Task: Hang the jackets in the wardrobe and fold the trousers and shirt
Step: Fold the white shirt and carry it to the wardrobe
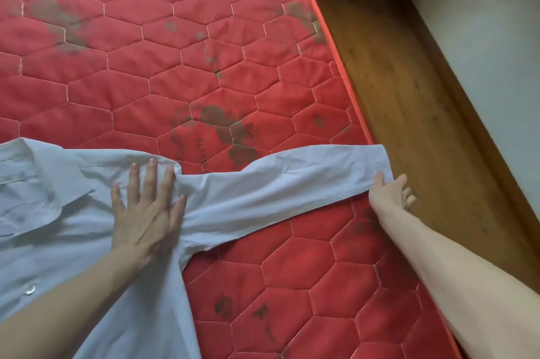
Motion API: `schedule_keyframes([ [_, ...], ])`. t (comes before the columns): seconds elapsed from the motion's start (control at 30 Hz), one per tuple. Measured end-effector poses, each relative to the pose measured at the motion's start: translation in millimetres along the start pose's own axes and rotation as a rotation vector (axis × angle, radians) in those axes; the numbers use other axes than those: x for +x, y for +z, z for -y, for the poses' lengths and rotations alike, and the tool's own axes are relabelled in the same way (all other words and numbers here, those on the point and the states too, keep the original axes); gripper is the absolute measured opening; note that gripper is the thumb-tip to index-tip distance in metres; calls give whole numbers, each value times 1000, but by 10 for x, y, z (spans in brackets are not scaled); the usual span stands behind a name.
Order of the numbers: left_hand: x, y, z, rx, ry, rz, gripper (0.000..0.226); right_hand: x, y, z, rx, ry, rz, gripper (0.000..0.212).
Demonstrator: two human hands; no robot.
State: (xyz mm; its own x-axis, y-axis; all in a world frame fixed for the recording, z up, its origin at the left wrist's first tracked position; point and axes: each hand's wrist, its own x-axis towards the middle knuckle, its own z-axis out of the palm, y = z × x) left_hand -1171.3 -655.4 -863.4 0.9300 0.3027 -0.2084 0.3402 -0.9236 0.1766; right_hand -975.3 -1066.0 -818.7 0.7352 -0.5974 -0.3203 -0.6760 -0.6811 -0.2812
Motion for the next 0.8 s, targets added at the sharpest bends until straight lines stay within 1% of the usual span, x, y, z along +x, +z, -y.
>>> schedule_keyframes([
  [0.07, 38, 33, -76, -33, -63, -59, 74, 106, -5, -12, 22, -28, -40, 74],
  [0.1, 50, 39, -103, -48, -65, -97, 72, 145, -23, -9, 44, -68, -36, 72],
  [0.13, 60, 44, -117, -64, -29, -141, 71, 187, -43, -6, 77, -120, -7, 67],
  [0.17, 65, 51, -115, -73, 51, -185, 69, 234, -58, 1, 118, -169, 37, 59],
  [0.23, 75, 81, -85, -69, 288, -224, 67, 314, -126, 22, 175, -236, 98, 43],
  [0.27, 89, 92, -58, -61, 370, -210, 67, 351, -177, 22, 180, -279, 76, 35],
  [0.3, 106, 97, -34, -54, 388, -187, 67, 389, -224, 6, 169, -328, 23, 29],
  [0.37, 131, 97, -3, -47, 266, -141, 67, 428, -267, -47, 127, -386, -81, 27],
  [0.4, 140, 94, -3, -44, 192, -125, 68, 428, -252, -67, 111, -381, -96, 28],
  [0.5, 152, 78, -59, -41, 81, -101, 71, 360, -134, -116, 110, -255, -88, 37],
  [0.57, 137, 66, -78, -50, 37, -119, 73, 192, -35, -102, -8, -212, -202, 48],
  [0.6, 102, 71, -77, -57, 26, -139, 73, 53, 28, -74, -94, -262, -270, 51],
  [0.63, 39, 90, -81, -61, 37, -165, 73, -109, 106, -31, -151, -376, -299, 53],
  [0.67, -49, 122, -89, -58, 68, -186, 73, -288, 201, 28, -184, -547, -286, 54],
  [0.7, -161, 167, -97, -52, 108, -191, 73, -491, 317, 90, -213, -756, -243, 54],
  [0.77, -420, 259, -89, -62, 151, -178, 73, -993, 617, 237, -235, -1182, -84, 53],
  [0.8, -545, 294, -78, -75, 129, -175, 73, -1281, 784, 313, -230, -1341, 28, 53],
])
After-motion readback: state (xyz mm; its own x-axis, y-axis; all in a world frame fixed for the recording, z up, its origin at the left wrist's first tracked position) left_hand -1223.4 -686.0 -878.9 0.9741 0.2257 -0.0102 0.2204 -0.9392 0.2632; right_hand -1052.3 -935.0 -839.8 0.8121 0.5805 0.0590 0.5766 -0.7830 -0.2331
